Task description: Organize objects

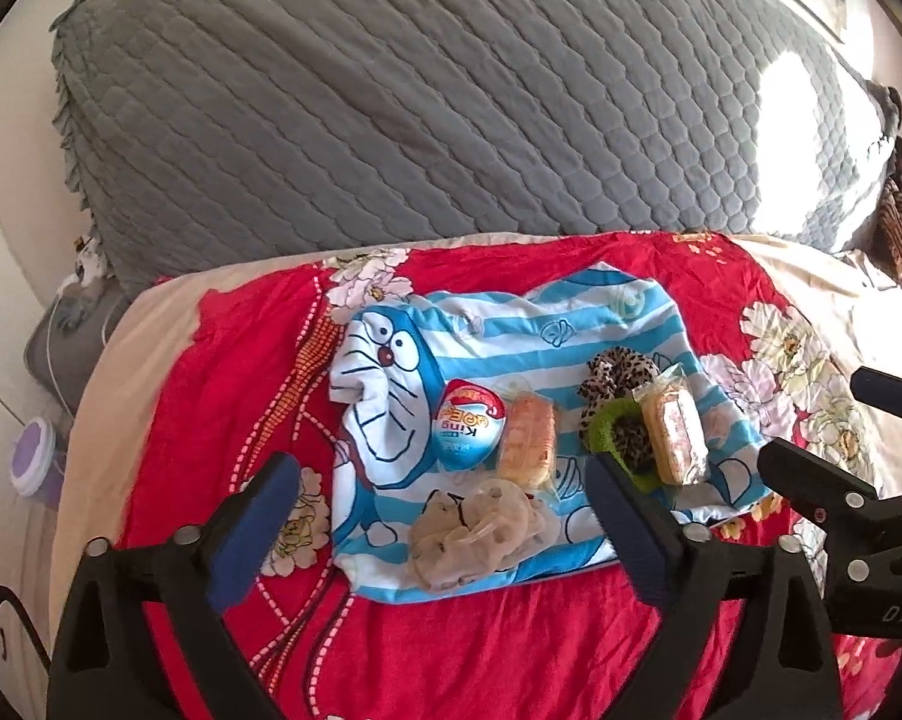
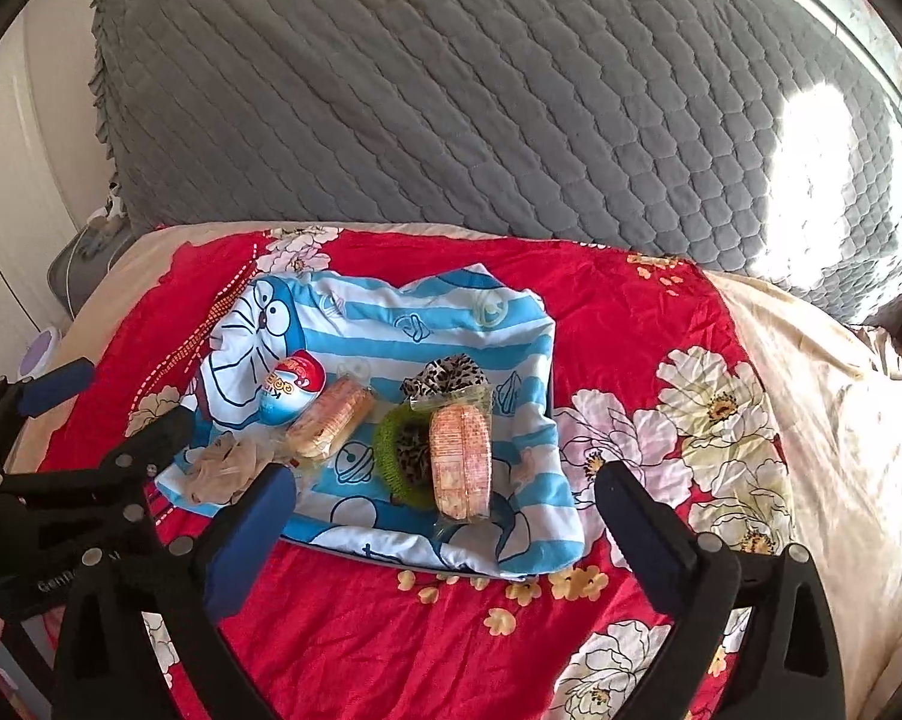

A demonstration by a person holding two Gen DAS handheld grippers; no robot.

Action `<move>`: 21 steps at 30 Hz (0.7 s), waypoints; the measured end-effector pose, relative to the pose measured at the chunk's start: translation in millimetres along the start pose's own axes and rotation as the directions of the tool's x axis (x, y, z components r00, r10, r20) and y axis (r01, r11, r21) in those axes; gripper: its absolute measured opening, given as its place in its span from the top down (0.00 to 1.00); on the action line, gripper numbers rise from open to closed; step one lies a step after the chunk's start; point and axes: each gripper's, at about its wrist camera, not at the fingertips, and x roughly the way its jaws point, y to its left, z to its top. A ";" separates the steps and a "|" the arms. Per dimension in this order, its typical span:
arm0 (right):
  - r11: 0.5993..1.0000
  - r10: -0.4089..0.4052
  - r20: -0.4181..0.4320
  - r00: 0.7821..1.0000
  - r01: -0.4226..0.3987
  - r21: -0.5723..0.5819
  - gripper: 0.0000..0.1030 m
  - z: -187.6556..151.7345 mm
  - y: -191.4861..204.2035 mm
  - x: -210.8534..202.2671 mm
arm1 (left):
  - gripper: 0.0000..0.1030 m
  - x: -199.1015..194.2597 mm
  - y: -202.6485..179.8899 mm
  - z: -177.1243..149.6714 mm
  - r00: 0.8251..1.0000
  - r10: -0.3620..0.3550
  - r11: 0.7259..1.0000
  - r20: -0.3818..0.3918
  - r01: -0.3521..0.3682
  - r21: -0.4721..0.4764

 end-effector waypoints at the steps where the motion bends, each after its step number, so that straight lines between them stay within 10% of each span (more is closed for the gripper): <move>1: 1.000 -0.001 0.001 1.000 0.001 0.000 0.02 -0.4 -0.2 -1.4 | 0.01 -2.3 0.8 -0.4 1.000 0.002 1.000 0.005 -0.002 -0.002; 21: 0.997 0.072 0.095 0.993 -0.070 -0.029 0.02 -14.9 15.1 -58.1 | 0.01 -61.2 7.1 -14.9 0.992 0.039 0.999 0.121 -0.038 -0.013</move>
